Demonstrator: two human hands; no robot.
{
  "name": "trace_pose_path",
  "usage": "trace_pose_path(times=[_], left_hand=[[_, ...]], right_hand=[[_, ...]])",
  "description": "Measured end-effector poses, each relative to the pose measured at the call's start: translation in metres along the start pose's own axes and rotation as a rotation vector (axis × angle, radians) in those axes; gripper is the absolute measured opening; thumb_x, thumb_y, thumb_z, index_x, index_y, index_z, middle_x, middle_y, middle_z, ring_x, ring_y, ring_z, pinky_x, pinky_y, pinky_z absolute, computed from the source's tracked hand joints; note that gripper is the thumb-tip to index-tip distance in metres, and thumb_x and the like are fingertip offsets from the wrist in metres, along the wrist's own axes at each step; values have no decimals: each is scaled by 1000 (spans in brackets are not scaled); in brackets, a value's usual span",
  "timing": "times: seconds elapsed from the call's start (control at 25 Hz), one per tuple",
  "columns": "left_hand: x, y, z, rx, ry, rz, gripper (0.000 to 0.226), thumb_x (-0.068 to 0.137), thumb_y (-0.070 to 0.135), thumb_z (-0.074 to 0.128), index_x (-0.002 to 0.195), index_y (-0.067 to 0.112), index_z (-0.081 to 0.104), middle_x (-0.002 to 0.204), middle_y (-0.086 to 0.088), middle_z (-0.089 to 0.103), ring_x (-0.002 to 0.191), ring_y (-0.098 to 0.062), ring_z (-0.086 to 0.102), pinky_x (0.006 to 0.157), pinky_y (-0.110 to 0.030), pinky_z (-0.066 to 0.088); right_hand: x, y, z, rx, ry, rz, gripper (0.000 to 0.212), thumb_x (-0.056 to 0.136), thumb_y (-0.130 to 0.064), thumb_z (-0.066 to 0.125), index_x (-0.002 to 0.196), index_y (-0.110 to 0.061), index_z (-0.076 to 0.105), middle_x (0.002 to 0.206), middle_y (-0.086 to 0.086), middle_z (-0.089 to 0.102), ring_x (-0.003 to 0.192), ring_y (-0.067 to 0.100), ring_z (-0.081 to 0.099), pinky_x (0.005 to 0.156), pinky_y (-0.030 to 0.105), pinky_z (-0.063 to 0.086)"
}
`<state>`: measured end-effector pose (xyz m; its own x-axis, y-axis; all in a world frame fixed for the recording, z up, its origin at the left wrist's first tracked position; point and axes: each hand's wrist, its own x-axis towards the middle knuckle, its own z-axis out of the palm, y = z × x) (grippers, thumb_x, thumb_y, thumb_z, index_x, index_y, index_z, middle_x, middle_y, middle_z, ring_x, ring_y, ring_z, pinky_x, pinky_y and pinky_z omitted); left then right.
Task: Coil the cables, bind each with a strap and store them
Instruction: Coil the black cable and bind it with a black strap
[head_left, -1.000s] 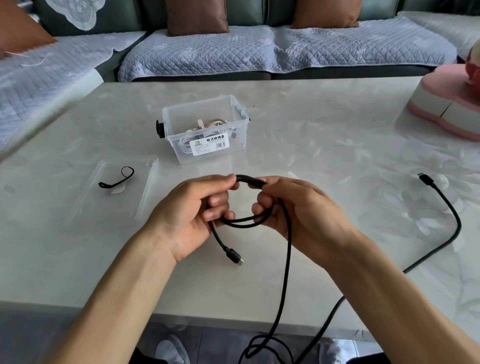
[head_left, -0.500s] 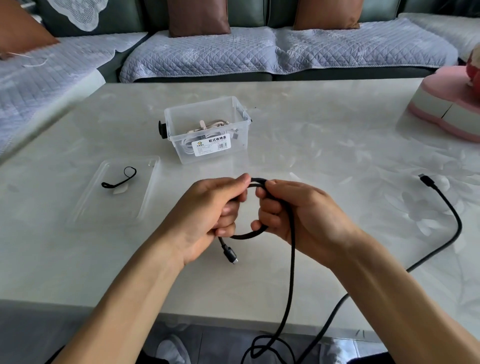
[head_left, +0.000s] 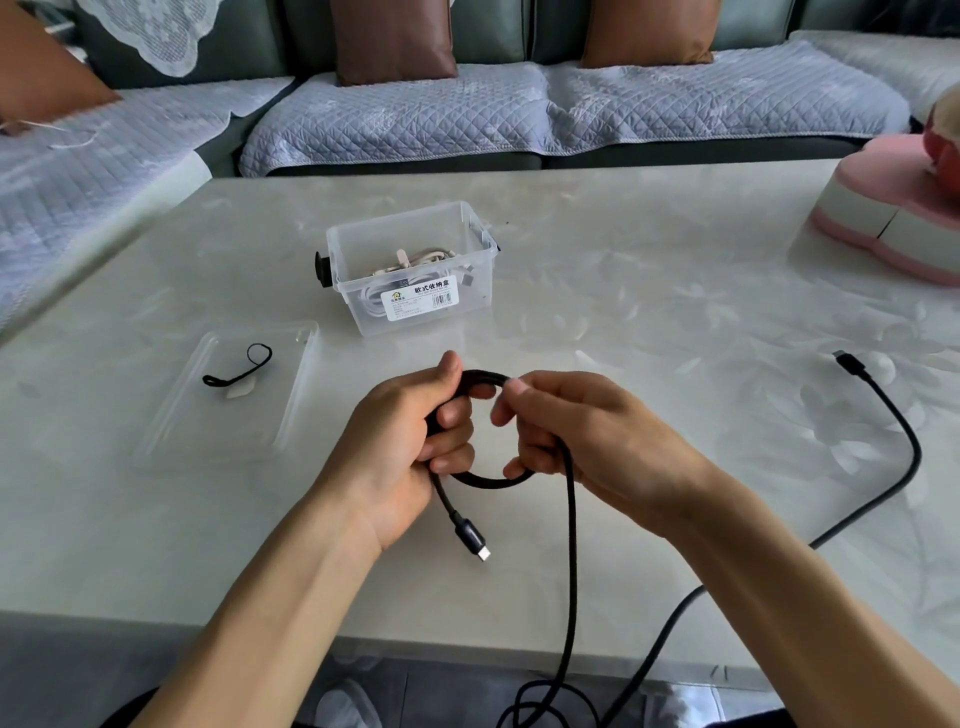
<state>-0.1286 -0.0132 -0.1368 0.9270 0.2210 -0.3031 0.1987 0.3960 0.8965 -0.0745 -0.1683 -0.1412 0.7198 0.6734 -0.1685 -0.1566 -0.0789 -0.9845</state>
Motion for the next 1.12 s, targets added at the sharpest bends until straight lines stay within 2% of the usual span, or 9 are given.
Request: trace_pose_path(times=[0.08, 0.2, 0.32, 0.4, 0.52, 0.72, 0.92, 1.04, 1.12], left_hand=[[0, -1, 0, 18, 3, 21, 30, 101, 19, 48, 75, 8, 60, 58, 1, 38, 40, -7, 20, 39, -19, 21], [-3, -2, 3, 183, -17, 42, 25, 98, 23, 55, 84, 9, 69, 56, 3, 38, 42, -9, 22, 41, -21, 23], [-6, 1, 9, 388, -15, 40, 42, 97, 33, 55, 57, 22, 61, 54, 6, 26, 43, -10, 20, 42, -23, 21], [-4, 3, 8, 308, -7, -67, 49, 97, 44, 51, 54, 20, 45, 53, 6, 20, 41, -11, 15, 40, -23, 17], [1, 3, 1, 63, -4, -178, 50, 95, 46, 50, 55, 20, 34, 51, 5, 16, 37, -10, 12, 36, -22, 16], [2, 2, -5, -101, -36, -172, 45, 98, 36, 49, 58, 18, 40, 52, 7, 16, 35, -6, 13, 35, -20, 16], [2, 3, -7, -71, -10, -132, 45, 99, 39, 48, 61, 16, 44, 53, 7, 19, 36, -6, 14, 36, -19, 17], [3, 3, -7, -70, 45, -134, 46, 97, 40, 52, 60, 16, 43, 50, 7, 20, 35, -6, 15, 35, -18, 18], [4, 1, -6, -70, 61, -135, 46, 98, 42, 52, 61, 16, 42, 50, 7, 20, 36, -6, 15, 34, -18, 17]], right_hand=[[1, 1, 1, -97, 96, -36, 20, 98, -19, 55, 94, -4, 67, 61, 1, 40, 53, 13, 43, 76, 38, 59], [3, 5, 7, -82, 223, -54, 22, 100, -18, 51, 88, -6, 65, 50, -9, 41, 43, 7, 44, 76, 49, 55], [2, 6, 13, 34, 200, -49, 27, 102, -20, 46, 83, -7, 59, 49, -12, 36, 42, 8, 38, 67, 43, 50], [2, 5, 13, 119, 151, -10, 28, 103, -22, 45, 82, -8, 56, 52, -9, 31, 46, 12, 32, 64, 34, 48], [2, 6, 8, 161, 87, 24, 31, 103, -25, 45, 83, -7, 58, 57, -4, 30, 52, 16, 36, 67, 32, 51], [3, 8, 5, 82, 41, -2, 23, 101, -21, 50, 86, -6, 61, 60, -3, 39, 56, 14, 49, 87, 43, 54], [2, 8, 6, -1, 72, -49, 20, 100, -14, 51, 89, -6, 65, 60, -4, 45, 58, 14, 53, 77, 34, 55], [2, 9, 5, -7, 57, -38, 22, 101, -15, 49, 89, -7, 65, 62, -4, 53, 62, 16, 58, 83, 43, 57], [2, 8, 4, -4, 46, -32, 20, 101, -13, 50, 94, -3, 65, 66, 1, 58, 65, 17, 62, 80, 42, 59]])
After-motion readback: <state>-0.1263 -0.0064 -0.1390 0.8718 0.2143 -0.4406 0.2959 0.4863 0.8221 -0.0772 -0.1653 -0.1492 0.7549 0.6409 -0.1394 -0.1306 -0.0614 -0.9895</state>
